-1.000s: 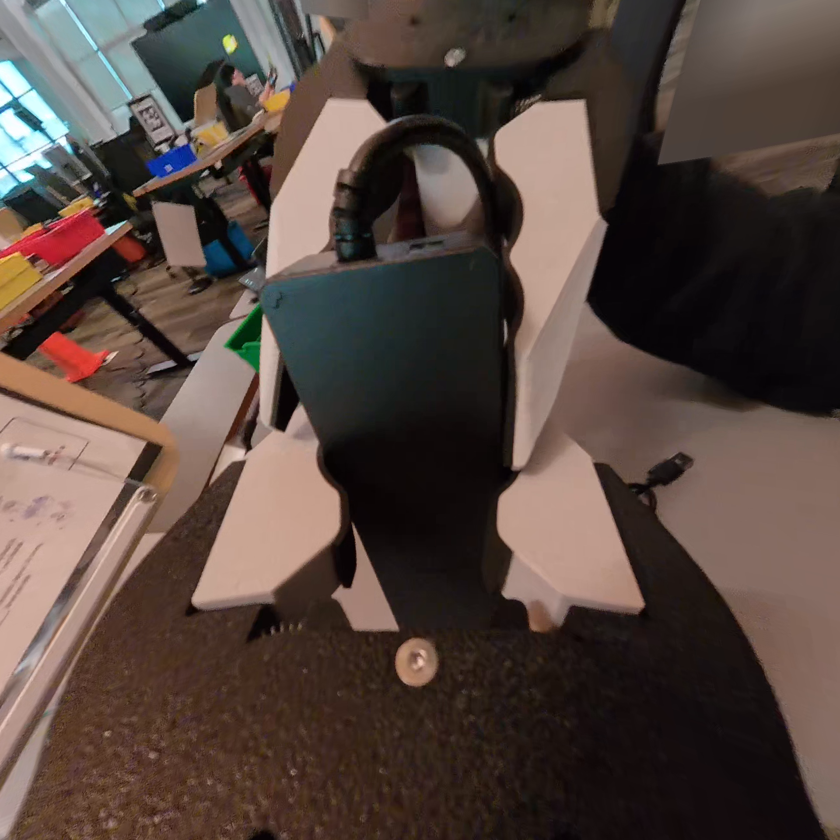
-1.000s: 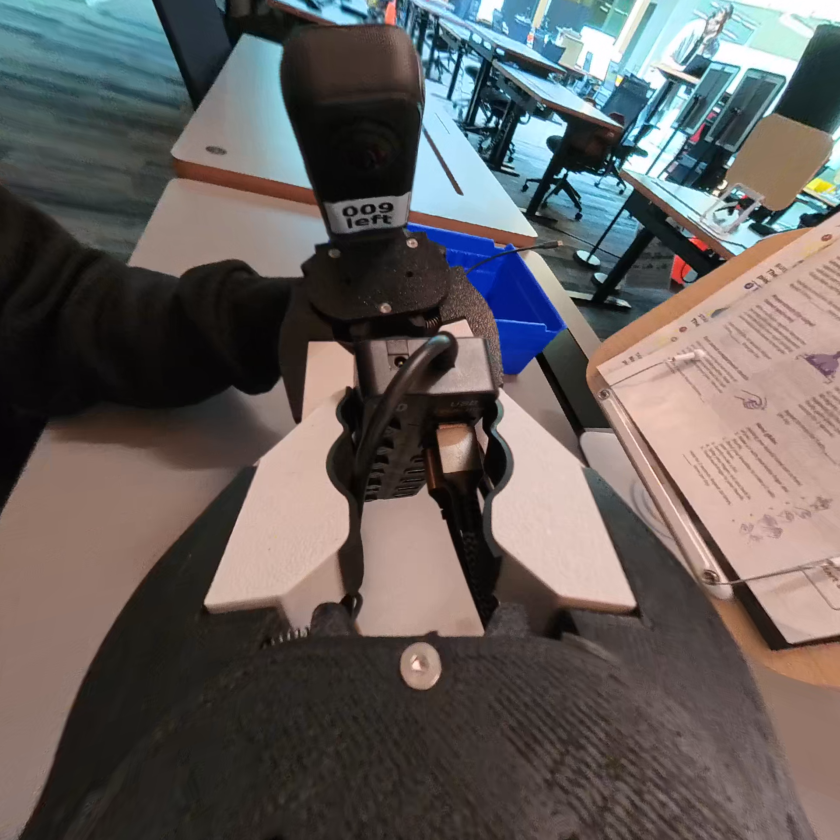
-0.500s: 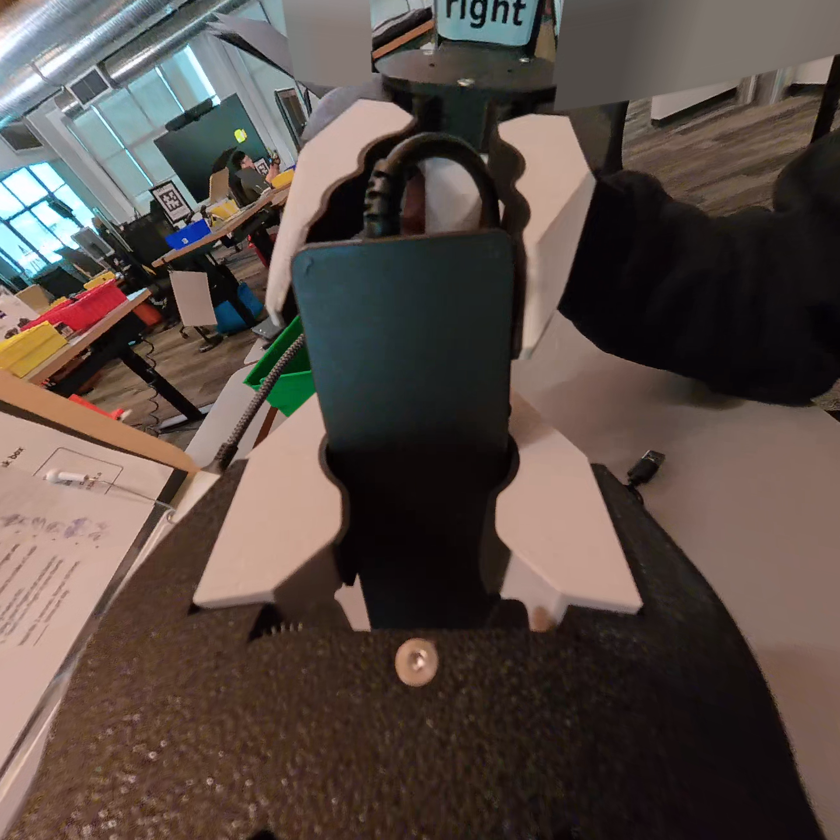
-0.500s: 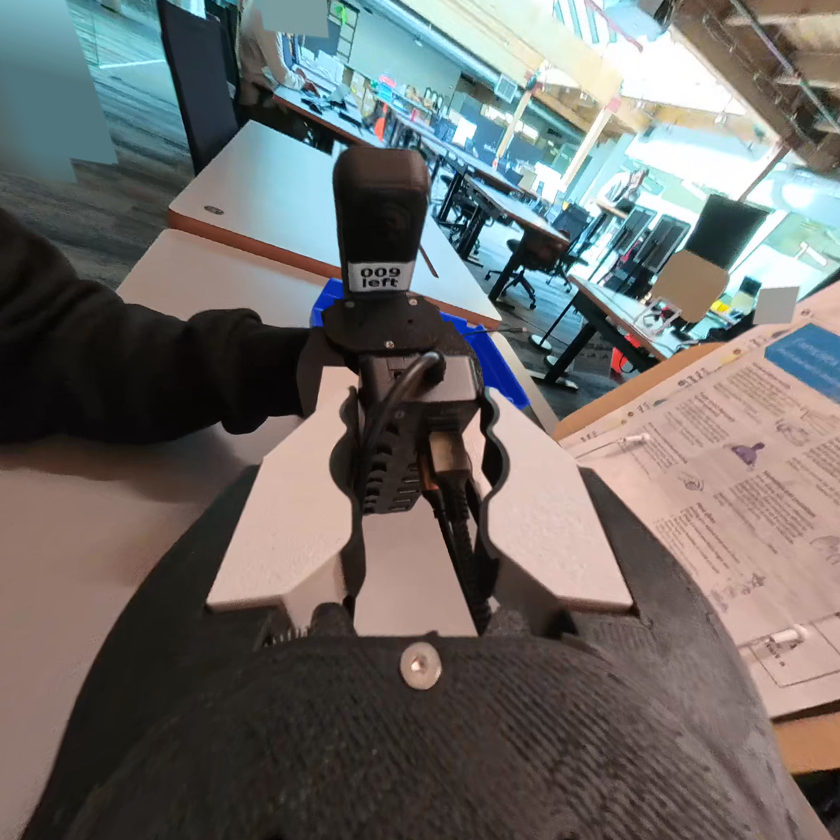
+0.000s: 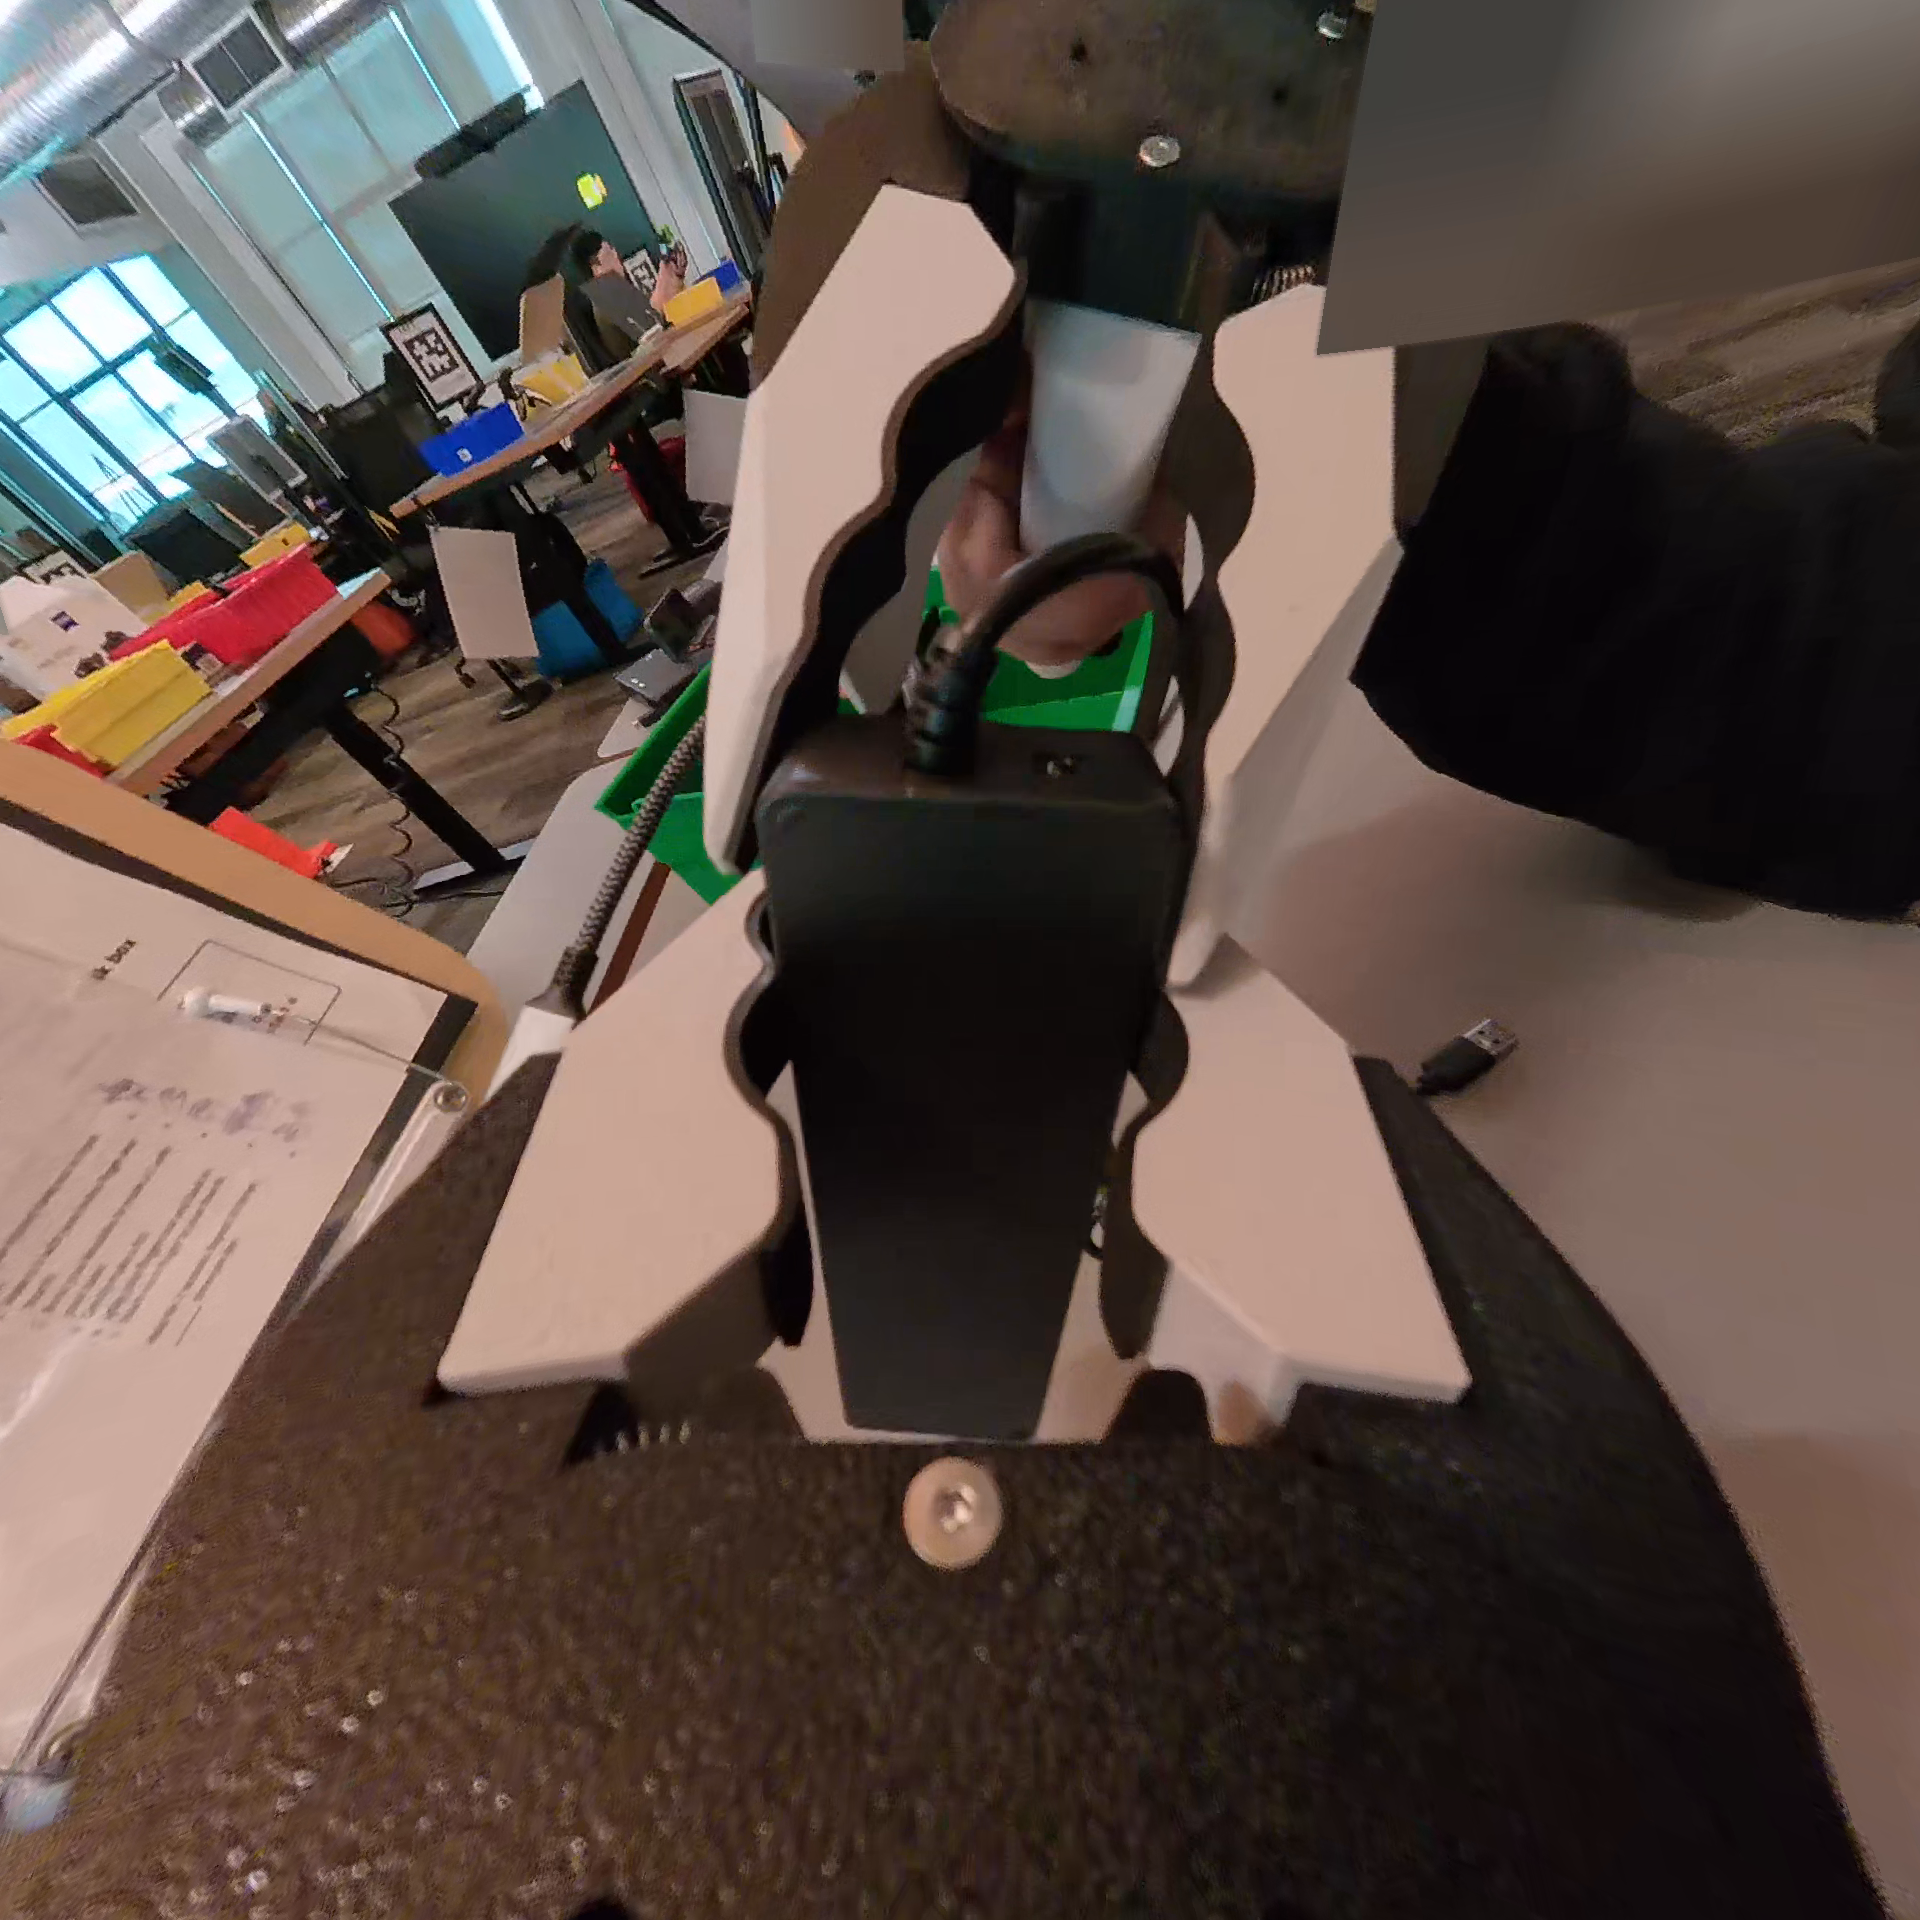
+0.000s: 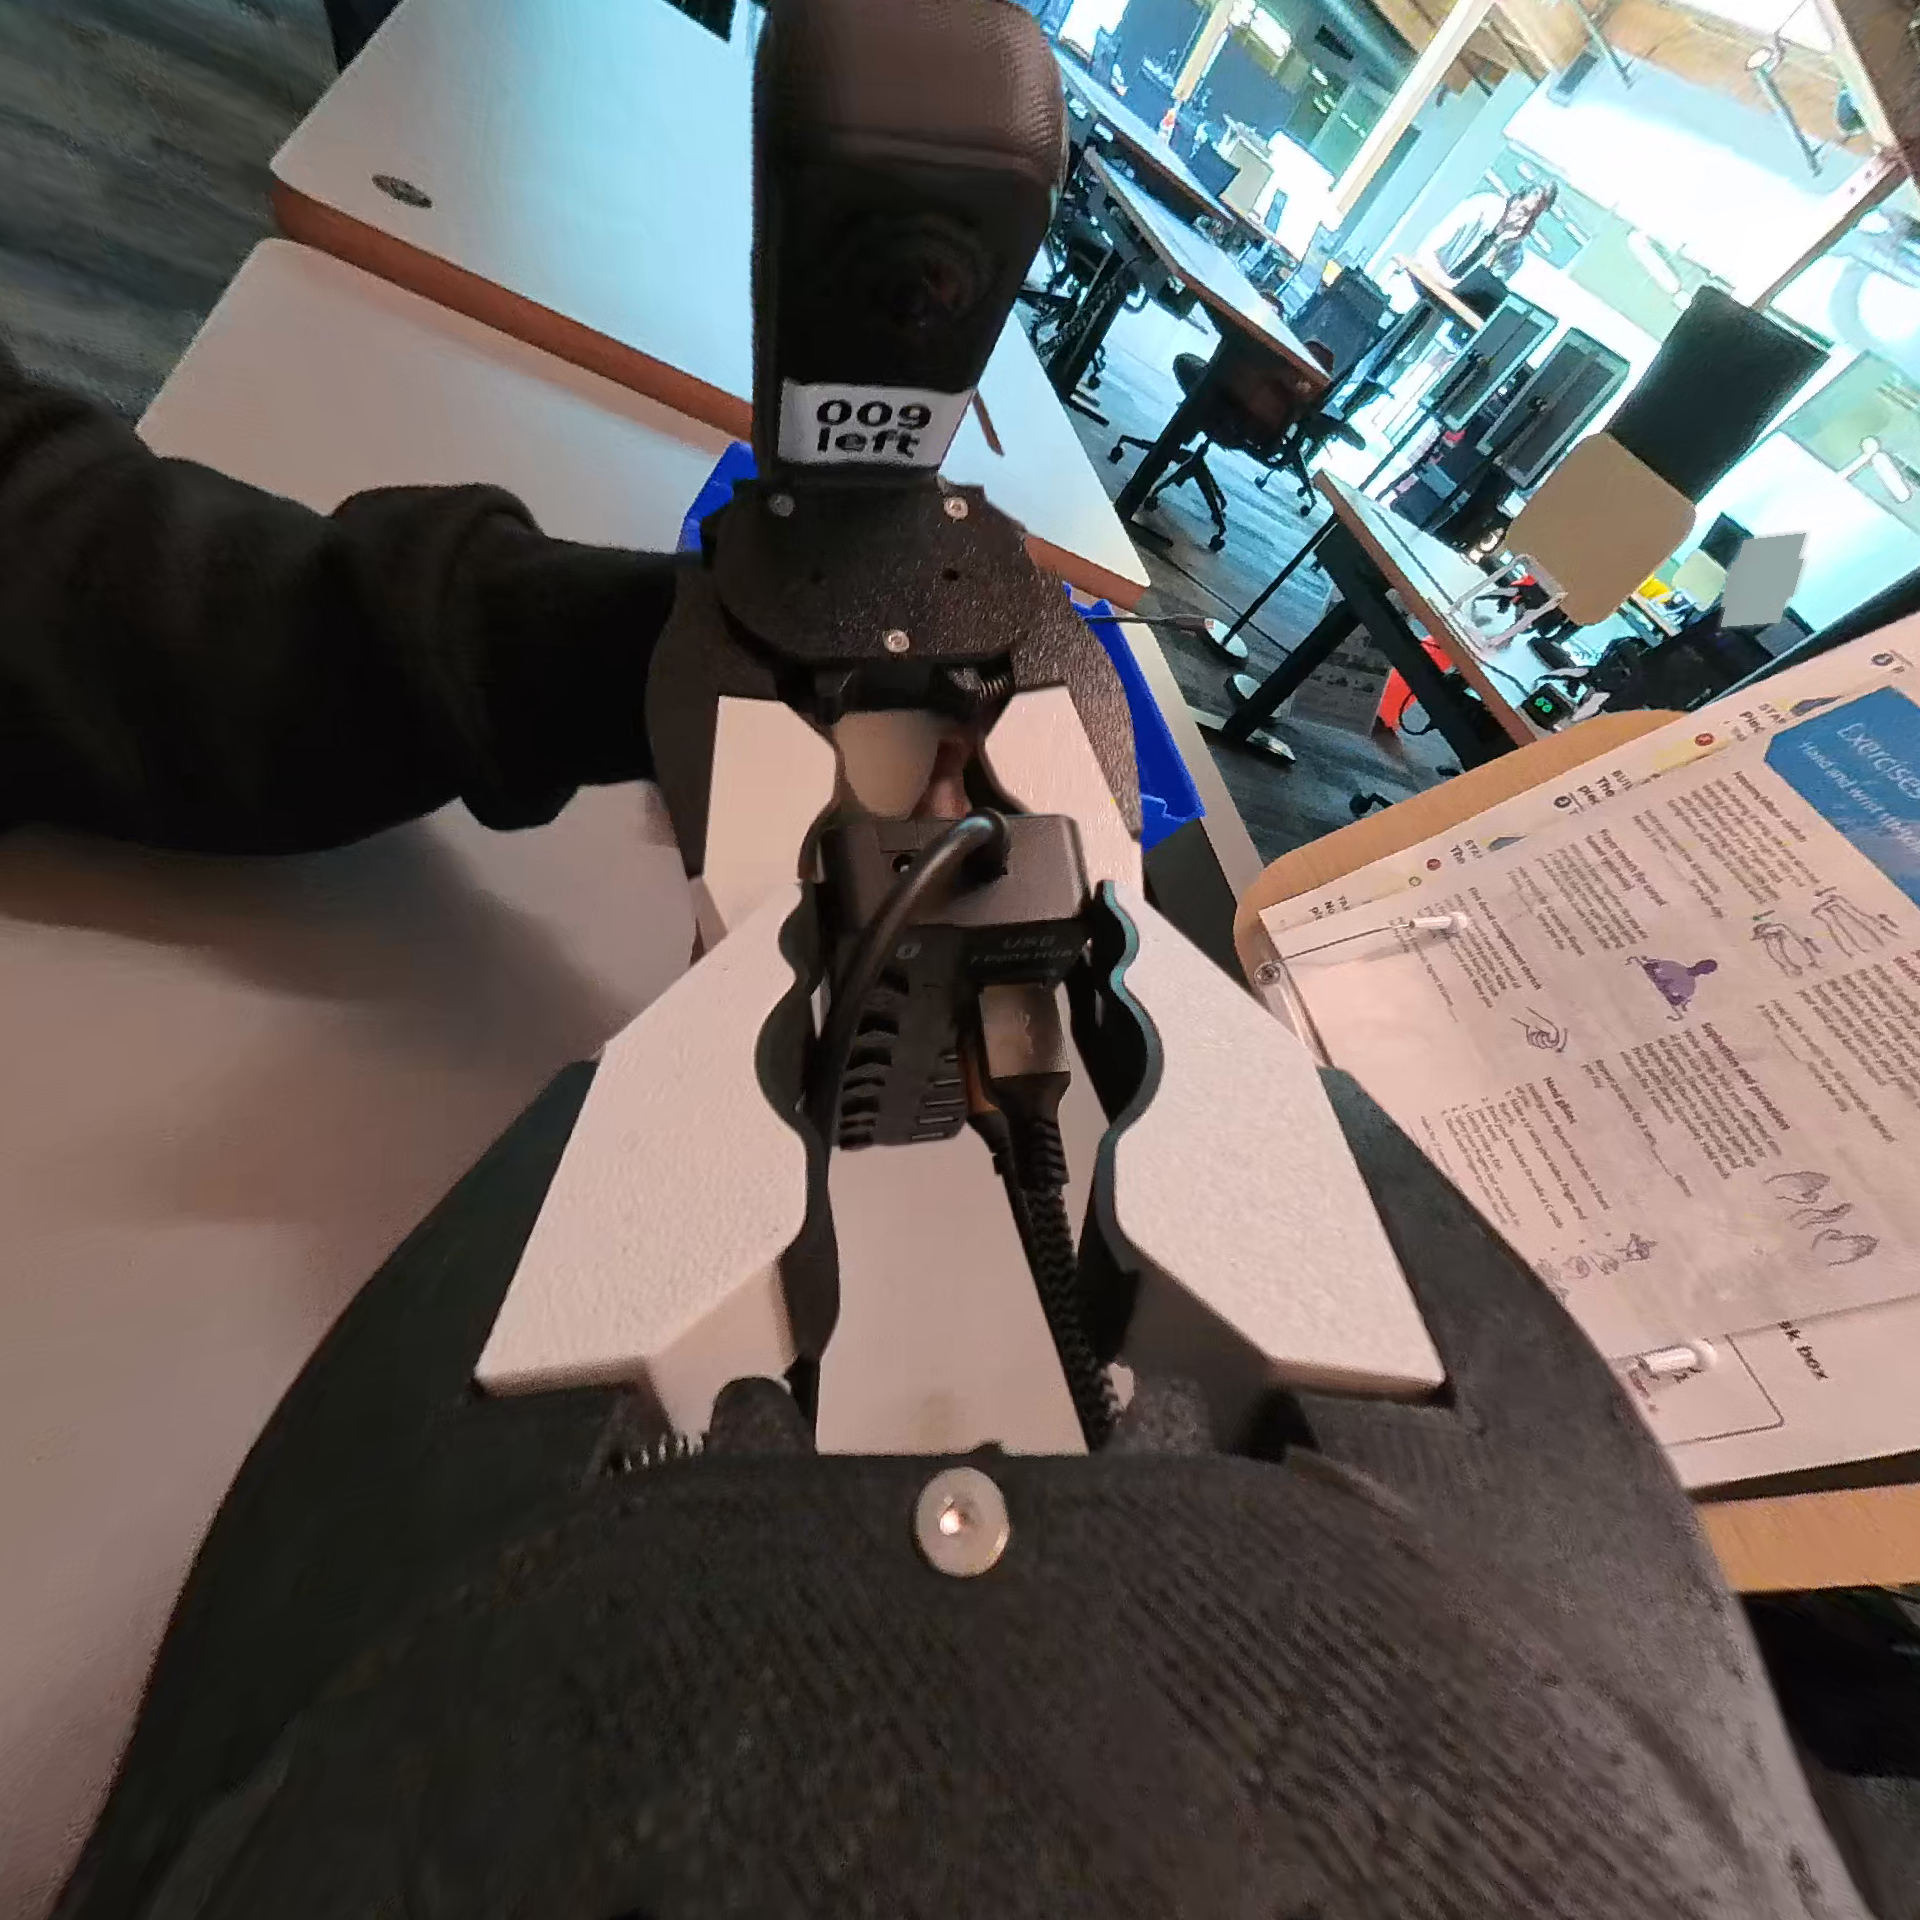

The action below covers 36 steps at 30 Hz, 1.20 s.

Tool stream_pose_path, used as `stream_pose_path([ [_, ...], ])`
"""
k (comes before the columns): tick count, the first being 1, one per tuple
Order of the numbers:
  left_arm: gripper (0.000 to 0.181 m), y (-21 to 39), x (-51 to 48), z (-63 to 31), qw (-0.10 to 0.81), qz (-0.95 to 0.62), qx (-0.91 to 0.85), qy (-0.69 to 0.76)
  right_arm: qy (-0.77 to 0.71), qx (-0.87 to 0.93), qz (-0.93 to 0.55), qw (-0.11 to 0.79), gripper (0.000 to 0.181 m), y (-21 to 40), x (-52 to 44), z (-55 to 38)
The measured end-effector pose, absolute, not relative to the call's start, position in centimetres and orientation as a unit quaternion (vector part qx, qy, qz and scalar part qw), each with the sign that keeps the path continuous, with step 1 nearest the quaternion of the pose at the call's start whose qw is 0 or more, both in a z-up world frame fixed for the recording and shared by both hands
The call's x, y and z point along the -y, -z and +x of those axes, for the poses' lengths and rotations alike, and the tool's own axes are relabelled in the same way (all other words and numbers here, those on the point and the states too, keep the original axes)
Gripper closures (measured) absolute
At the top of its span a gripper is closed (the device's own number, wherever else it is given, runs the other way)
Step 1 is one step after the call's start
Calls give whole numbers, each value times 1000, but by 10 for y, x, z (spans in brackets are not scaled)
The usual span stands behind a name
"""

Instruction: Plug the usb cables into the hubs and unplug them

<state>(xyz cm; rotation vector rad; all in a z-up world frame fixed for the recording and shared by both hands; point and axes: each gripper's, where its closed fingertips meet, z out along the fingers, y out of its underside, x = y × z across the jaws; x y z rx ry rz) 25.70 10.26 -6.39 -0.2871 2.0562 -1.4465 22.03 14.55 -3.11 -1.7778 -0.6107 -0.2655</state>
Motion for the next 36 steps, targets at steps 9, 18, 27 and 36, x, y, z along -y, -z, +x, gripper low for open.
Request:
stream_pose_path([
  [9,119,69,-110,261,336,-106,-803,481,117,253,-772,572,132,33,-142,224],
  [18,119,44,-115,252,318,-88,-742,583,85,240,-696,671,129,-4,-129,221],
  [27,119,48,-100,245,294,-55,-746,595,77,273,-722,630,128,17,-137,209],
  [36,121,51,-102,241,309,-62,-765,562,121,295,-748,582,135,25,-132,212],
])
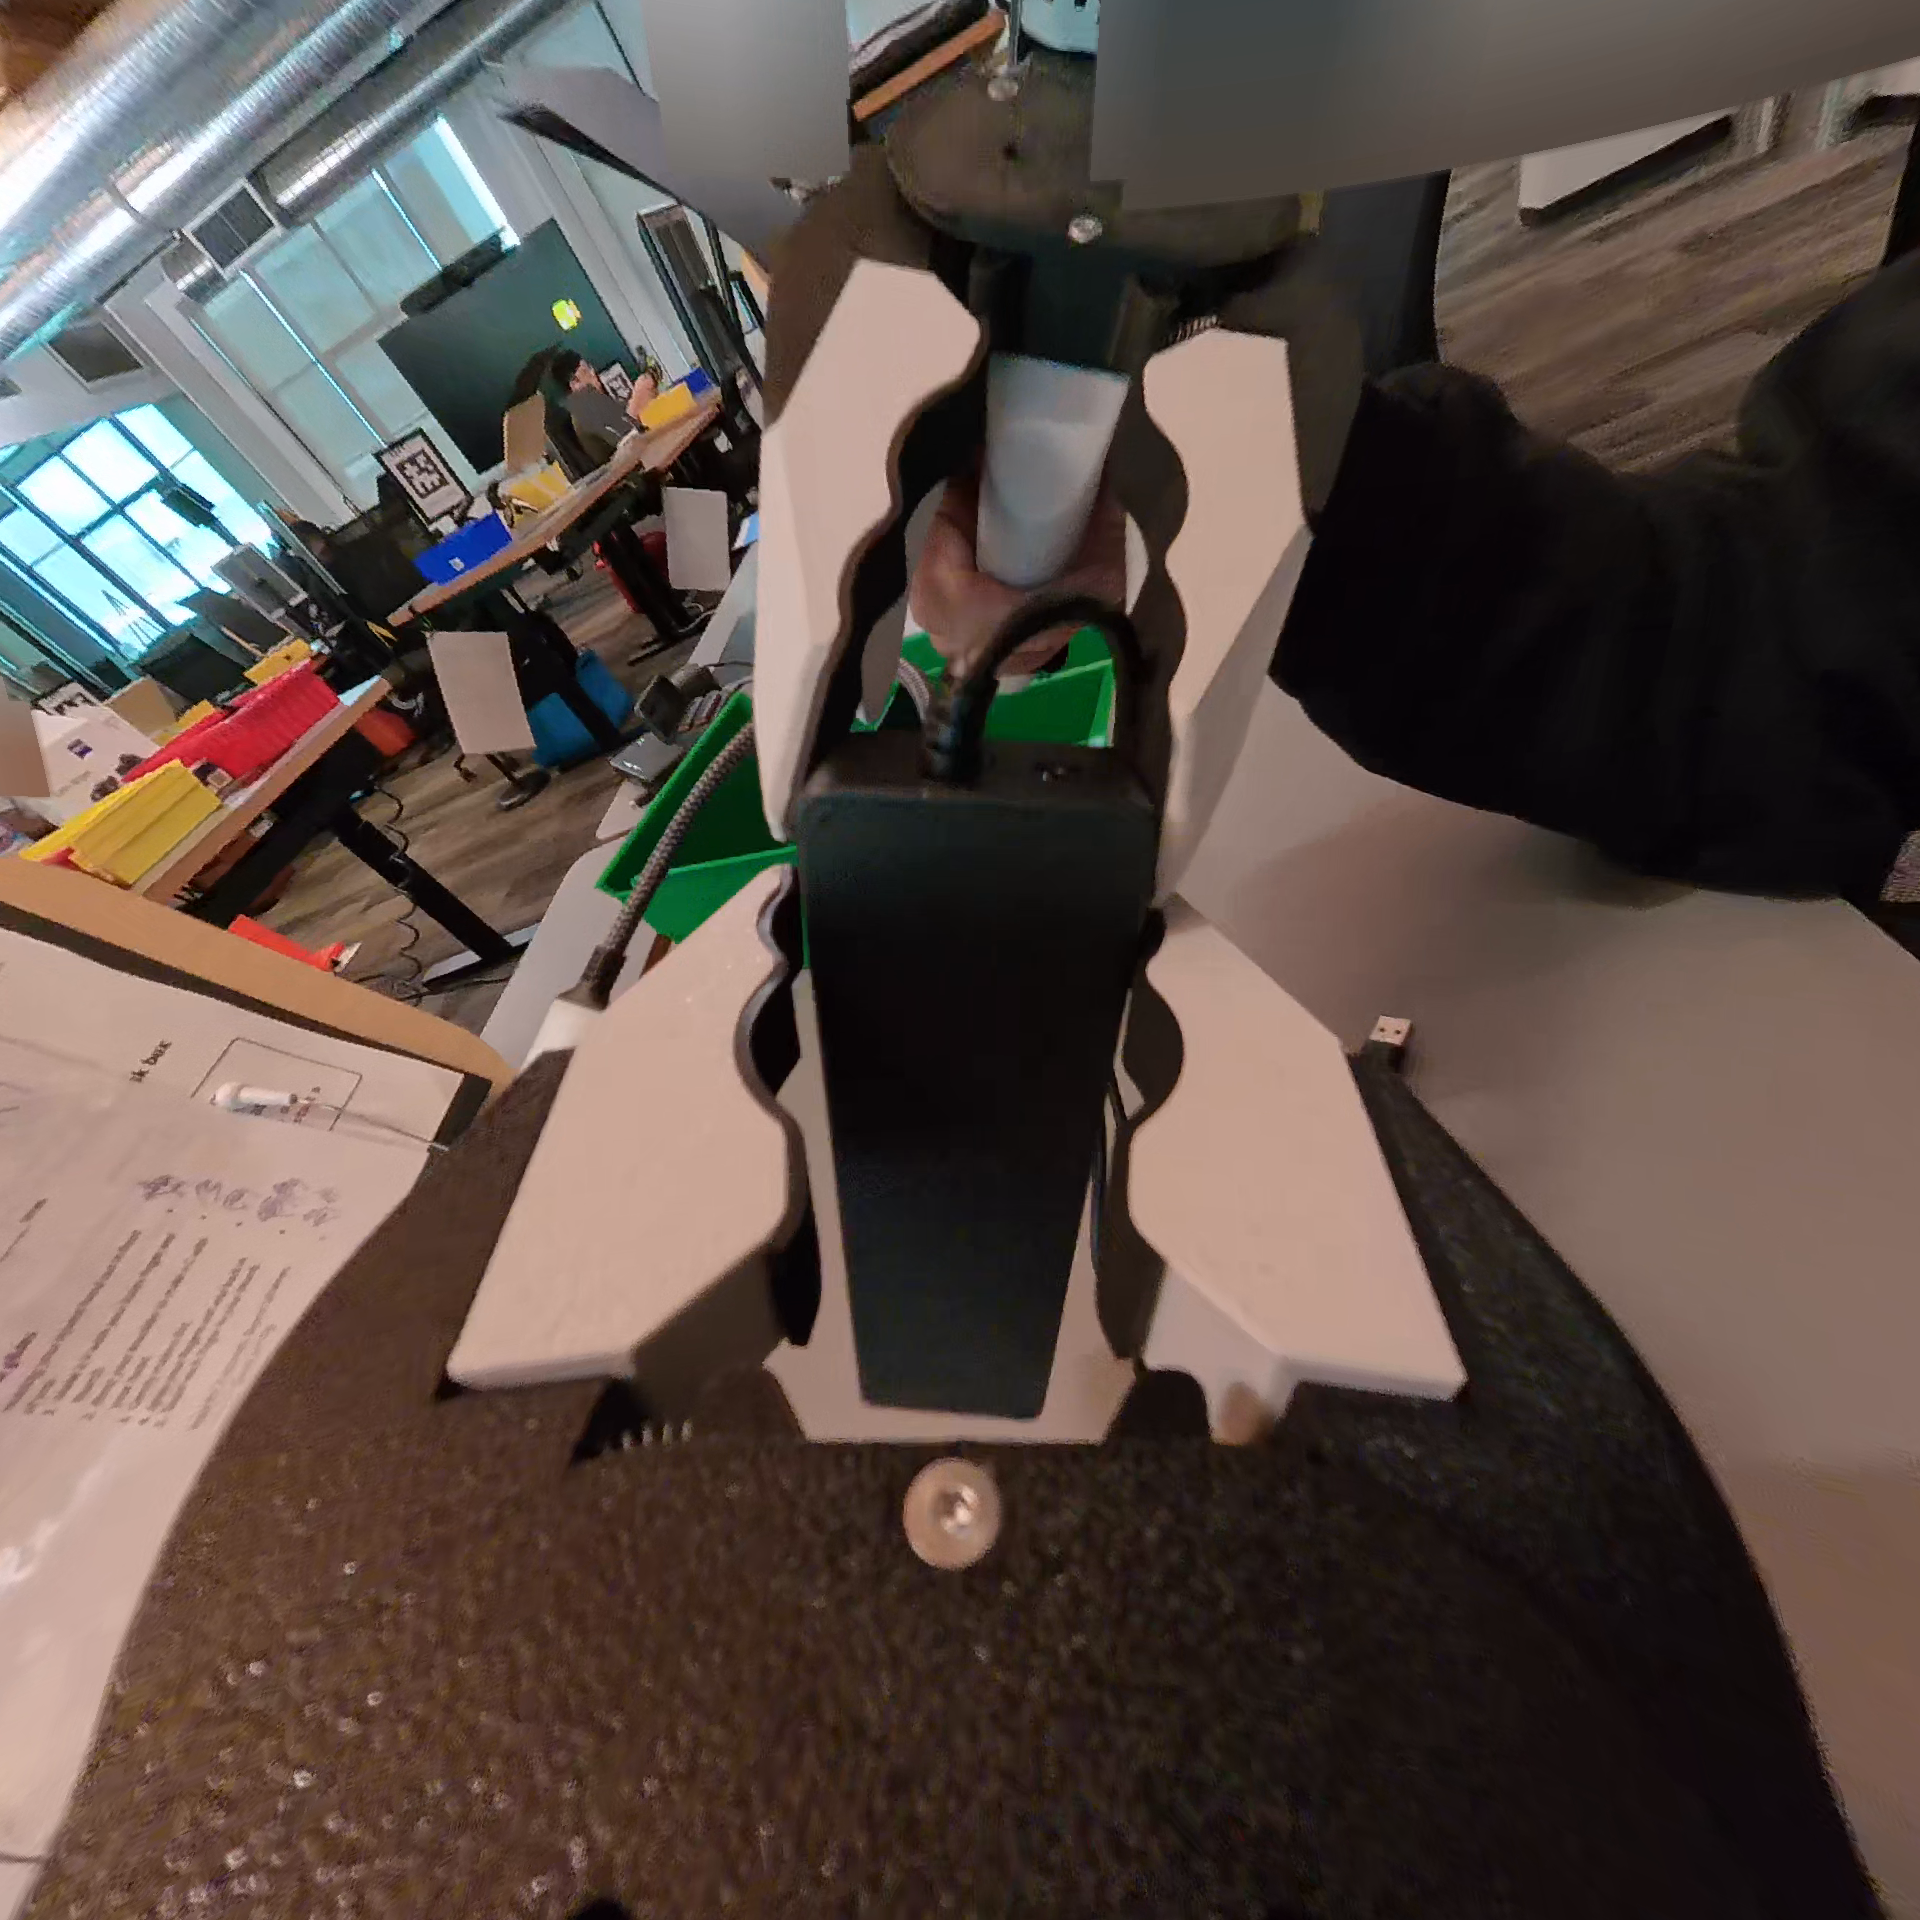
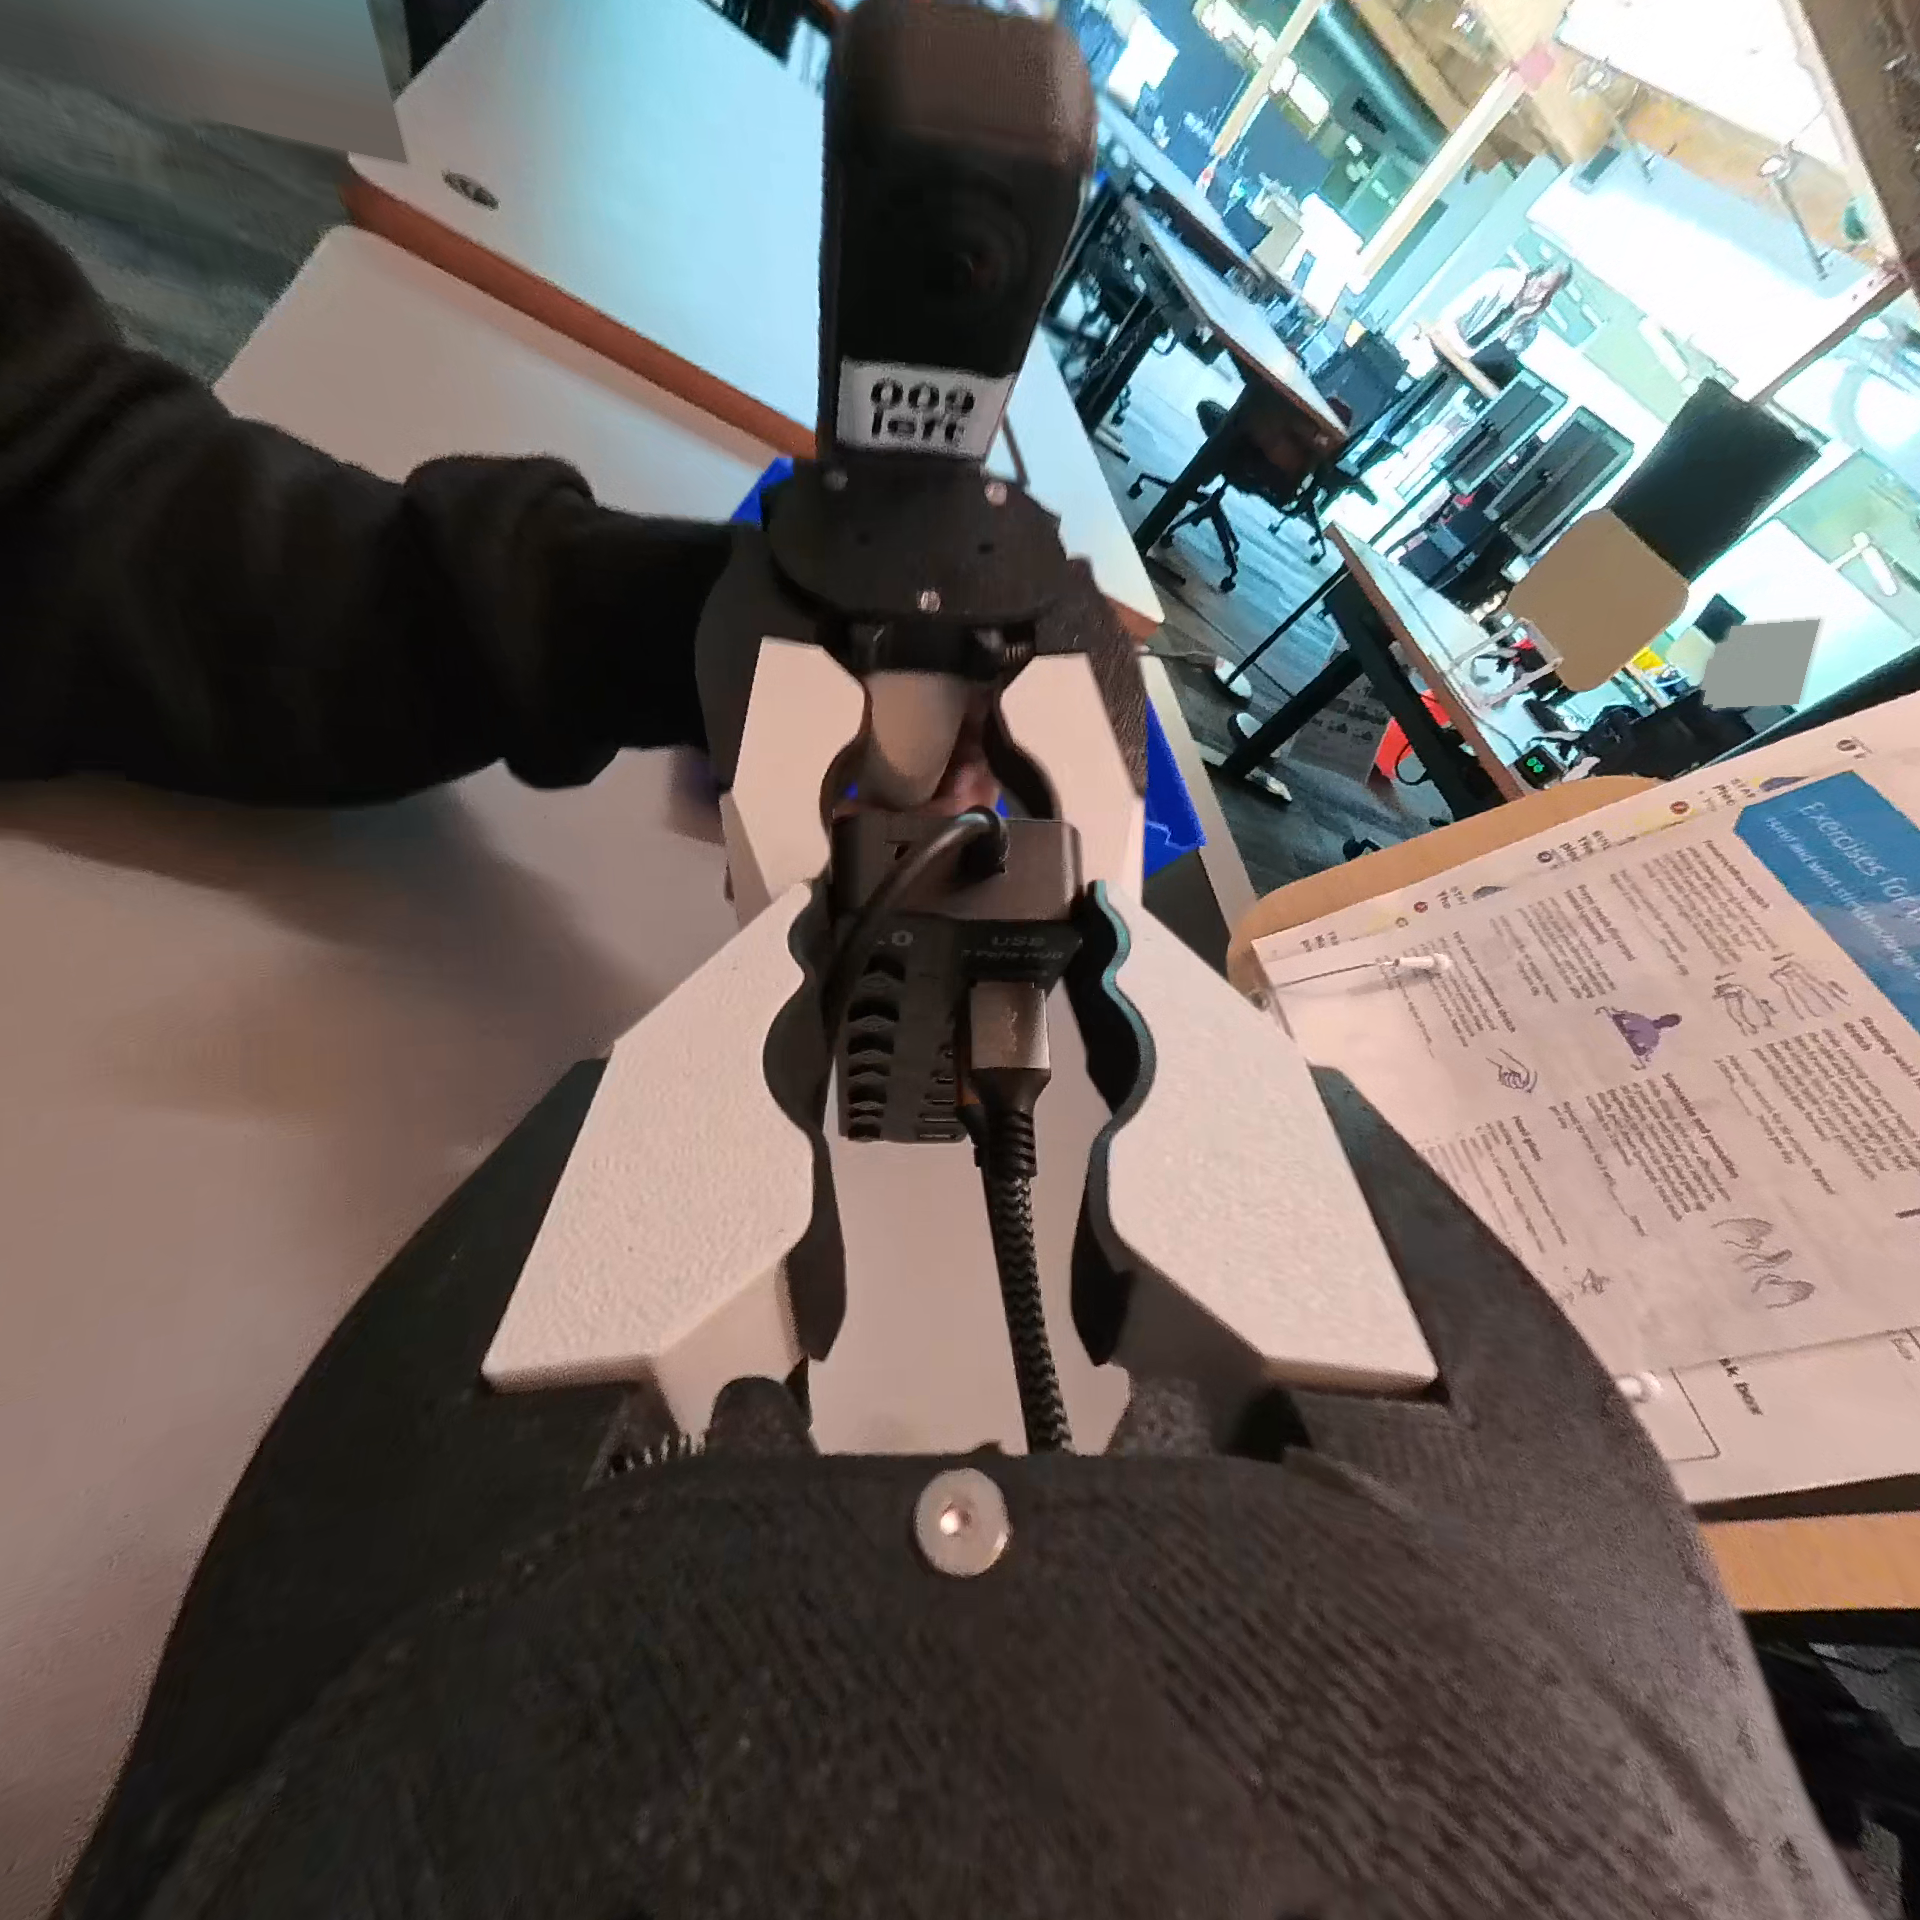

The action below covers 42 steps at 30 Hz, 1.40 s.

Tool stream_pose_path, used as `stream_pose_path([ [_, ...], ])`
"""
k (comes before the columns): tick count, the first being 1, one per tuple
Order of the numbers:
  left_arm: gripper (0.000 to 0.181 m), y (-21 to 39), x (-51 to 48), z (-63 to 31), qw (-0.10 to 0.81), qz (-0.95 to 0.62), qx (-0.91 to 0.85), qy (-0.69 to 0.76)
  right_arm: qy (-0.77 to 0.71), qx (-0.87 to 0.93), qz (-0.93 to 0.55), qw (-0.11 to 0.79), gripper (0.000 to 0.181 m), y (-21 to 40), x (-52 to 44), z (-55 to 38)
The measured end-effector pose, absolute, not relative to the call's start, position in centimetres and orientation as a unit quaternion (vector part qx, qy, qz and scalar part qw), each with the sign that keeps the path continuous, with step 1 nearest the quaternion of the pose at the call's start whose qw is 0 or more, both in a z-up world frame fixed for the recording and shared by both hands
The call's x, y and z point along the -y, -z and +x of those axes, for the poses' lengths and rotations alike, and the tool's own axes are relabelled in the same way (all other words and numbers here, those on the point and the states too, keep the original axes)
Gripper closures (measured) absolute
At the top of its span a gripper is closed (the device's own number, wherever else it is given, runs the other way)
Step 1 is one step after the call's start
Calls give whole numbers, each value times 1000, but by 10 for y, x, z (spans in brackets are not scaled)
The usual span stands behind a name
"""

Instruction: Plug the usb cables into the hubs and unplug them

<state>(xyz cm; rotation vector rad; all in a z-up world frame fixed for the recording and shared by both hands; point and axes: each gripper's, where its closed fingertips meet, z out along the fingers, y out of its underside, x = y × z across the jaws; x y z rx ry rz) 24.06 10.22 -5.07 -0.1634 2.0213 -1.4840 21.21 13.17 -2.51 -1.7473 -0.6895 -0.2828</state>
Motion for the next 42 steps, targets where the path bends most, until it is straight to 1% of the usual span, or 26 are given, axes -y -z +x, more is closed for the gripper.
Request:
stream_pose_path([
  [4,129,49,-103,234,303,-45,-765,567,108,299,-749,581,135,26,-128,211],
  [9,129,58,-106,239,307,-45,-779,545,116,303,-757,568,135,34,-131,215],
  [14,129,54,-102,238,291,-52,-765,573,96,298,-751,582,135,31,-129,215],
  [19,129,55,-103,242,297,-64,-772,558,91,293,-749,588,135,31,-129,218],
  [23,129,45,-117,249,295,-99,-745,589,85,254,-724,636,138,11,-126,224],
  [26,129,41,-130,254,274,-135,-718,626,76,226,-700,673,135,-9,-112,231],
  [29,129,36,-132,253,240,-137,-688,671,95,179,-700,685,138,-14,-105,255],
  [32,129,37,-129,253,221,-135,-682,683,59,173,-710,680,139,-3,-109,258],
  [35,129,41,-125,252,224,-130,-697,668,68,172,-738,649,141,14,-117,263],
  [37,129,47,-123,253,230,-127,-713,650,69,184,-746,636,136,21,-121,260],
  [42,129,50,-114,248,232,-97,-722,645,30,204,-736,644,132,22,-128,243],
])
